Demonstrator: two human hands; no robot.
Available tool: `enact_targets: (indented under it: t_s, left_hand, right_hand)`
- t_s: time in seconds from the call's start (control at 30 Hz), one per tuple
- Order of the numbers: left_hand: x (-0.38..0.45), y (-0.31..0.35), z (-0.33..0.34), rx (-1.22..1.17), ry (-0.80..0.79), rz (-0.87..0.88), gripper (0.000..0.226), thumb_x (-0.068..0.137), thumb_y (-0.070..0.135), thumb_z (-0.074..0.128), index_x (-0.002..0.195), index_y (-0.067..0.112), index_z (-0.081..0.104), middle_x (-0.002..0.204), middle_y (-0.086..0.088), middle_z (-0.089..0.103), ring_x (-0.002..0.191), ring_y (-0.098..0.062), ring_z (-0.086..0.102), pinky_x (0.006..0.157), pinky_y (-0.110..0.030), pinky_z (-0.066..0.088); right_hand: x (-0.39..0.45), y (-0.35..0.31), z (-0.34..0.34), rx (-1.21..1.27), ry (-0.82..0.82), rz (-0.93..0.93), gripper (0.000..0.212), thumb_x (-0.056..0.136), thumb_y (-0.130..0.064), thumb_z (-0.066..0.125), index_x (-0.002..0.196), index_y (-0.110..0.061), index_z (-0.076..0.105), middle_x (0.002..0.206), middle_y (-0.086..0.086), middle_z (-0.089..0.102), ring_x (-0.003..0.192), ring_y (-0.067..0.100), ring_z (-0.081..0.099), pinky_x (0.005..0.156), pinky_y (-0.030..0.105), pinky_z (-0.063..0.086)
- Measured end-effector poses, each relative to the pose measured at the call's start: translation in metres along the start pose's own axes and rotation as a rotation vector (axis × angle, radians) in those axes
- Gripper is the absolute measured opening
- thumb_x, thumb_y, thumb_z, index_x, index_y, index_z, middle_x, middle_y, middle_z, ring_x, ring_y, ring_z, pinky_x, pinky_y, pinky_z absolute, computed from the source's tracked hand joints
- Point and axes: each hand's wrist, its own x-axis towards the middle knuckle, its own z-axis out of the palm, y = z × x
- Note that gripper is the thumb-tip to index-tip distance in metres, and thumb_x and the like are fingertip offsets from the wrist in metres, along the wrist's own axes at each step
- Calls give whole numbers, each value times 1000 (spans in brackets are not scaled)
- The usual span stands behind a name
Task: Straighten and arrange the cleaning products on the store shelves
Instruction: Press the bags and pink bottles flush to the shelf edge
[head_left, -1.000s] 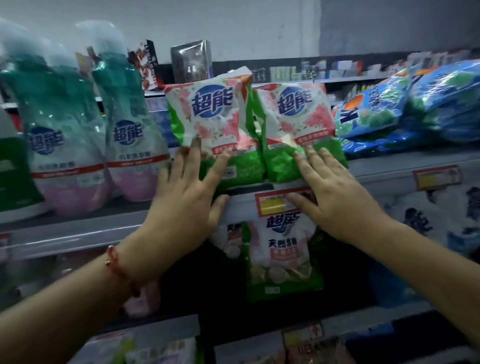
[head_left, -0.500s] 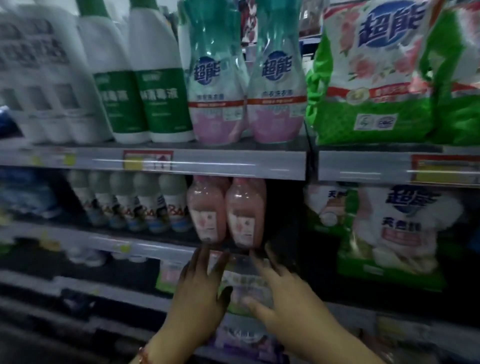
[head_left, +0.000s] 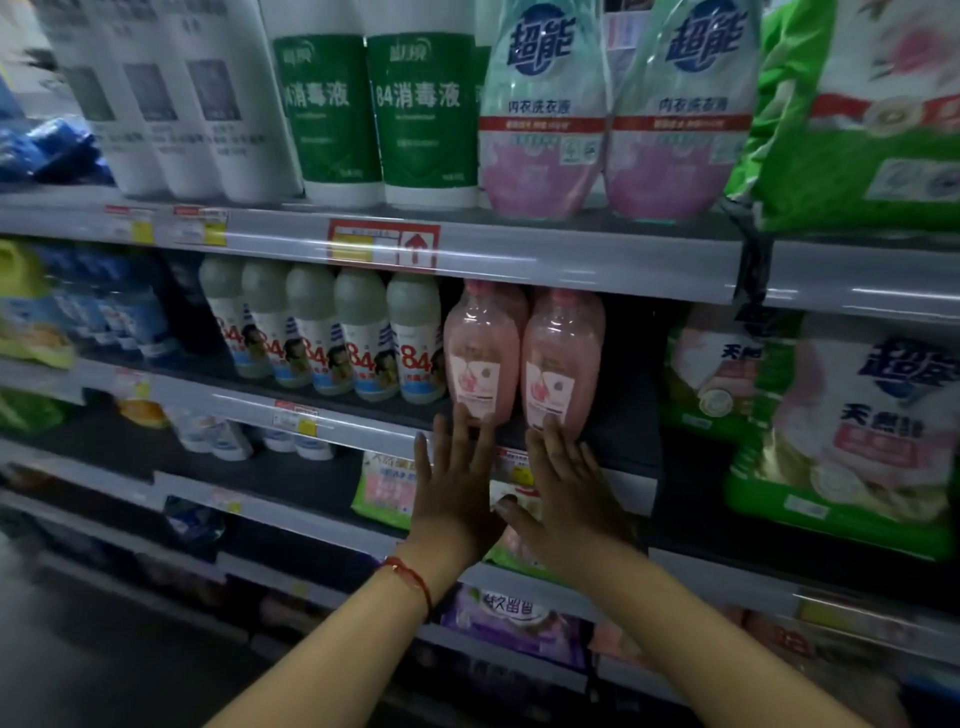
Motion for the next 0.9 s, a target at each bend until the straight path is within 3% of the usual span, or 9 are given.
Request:
enact_targets:
  t_s: [0.2, 0.3, 0.4, 0.63, 0.73, 0.9]
  left_hand:
    - [11, -1, -6, -51, 21, 22, 96, 99, 55, 46, 159, 26, -22, 165, -7, -32, 151, -35, -30, 123, -57, -14]
    - [13, -5, -3, -86, 66, 45, 92, 99, 60, 43, 160, 27, -18, 166, -5, -30, 152, -34, -27, 123, -55, -14]
    - [15, -6, 1, -108, 116, 56, 89, 99, 64, 38, 161, 26, -13, 167, -6, -26, 154, -32, -24, 123, -54, -14]
    - [17, -10, -6, -111, 100, 64, 88, 99, 66, 37, 161, 28, -12, 168, -4, -23, 154, -29, -24, 123, -56, -15]
    - [10, -27, -14, -121, 97, 61, 85, 99, 67, 36, 162, 31, -9, 169, -2, -21, 155, -28, -21, 124, -51, -14]
    - [-15, -117, -8, -200, 331, 1, 74, 95, 58, 33, 160, 24, 29, 169, -13, 17, 155, -38, 18, 124, -52, 12]
  right_hand:
    - [2, 9, -5, 48, 45, -27, 86, 100, -59, 42, 161, -23, -8, 164, -8, -24, 153, 10, -16, 121, 25, -13]
    - [-2, 11, -4, 216, 86, 52, 82, 99, -58, 46, 161, -31, 2, 167, -17, -13, 155, 8, -6, 126, 33, 4]
    - [-5, 9, -2, 288, 119, 151, 78, 97, -62, 43, 159, -41, 1, 165, -22, -16, 155, 11, 3, 123, 43, 24]
    - [9, -4, 2, 190, 78, 226, 86, 97, -65, 41, 160, -33, -7, 162, -12, -34, 155, 28, -9, 124, 45, 11]
    - [9, -10, 0, 210, 50, 258, 85, 96, -67, 41, 159, -35, -7, 162, -11, -32, 155, 27, -13, 125, 45, 9]
    - [2, -49, 5, 202, 58, 103, 86, 98, -56, 47, 160, -31, -6, 163, -16, -24, 153, 9, -15, 126, 30, 3]
